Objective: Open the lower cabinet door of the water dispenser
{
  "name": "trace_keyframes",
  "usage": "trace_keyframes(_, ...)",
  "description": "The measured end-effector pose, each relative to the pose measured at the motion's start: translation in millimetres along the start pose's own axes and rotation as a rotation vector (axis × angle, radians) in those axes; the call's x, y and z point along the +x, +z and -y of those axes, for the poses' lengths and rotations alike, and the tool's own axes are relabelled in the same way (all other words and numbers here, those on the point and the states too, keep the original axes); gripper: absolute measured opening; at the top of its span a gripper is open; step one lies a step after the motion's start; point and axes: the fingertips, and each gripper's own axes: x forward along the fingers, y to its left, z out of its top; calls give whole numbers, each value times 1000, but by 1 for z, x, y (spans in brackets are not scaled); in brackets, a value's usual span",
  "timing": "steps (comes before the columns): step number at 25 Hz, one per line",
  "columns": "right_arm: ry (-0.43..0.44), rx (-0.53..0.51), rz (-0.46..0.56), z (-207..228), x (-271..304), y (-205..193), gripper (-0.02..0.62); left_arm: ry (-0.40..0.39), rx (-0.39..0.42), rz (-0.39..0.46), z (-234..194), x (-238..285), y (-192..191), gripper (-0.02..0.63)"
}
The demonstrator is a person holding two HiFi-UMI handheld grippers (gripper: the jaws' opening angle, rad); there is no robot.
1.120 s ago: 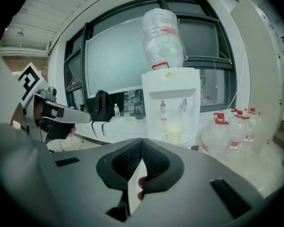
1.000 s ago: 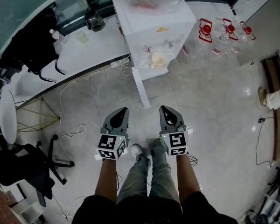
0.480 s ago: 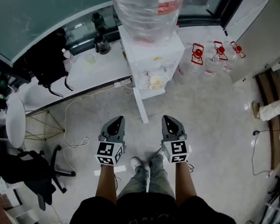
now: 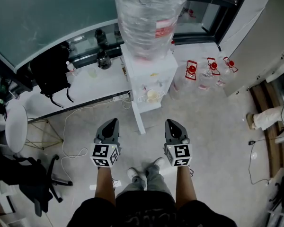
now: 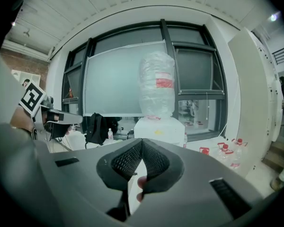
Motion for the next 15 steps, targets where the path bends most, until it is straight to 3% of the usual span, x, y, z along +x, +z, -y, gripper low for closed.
trace_keyframes(15, -55, -41, 108, -13, -64, 68, 14, -54, 49, 113, 17, -49, 71, 9)
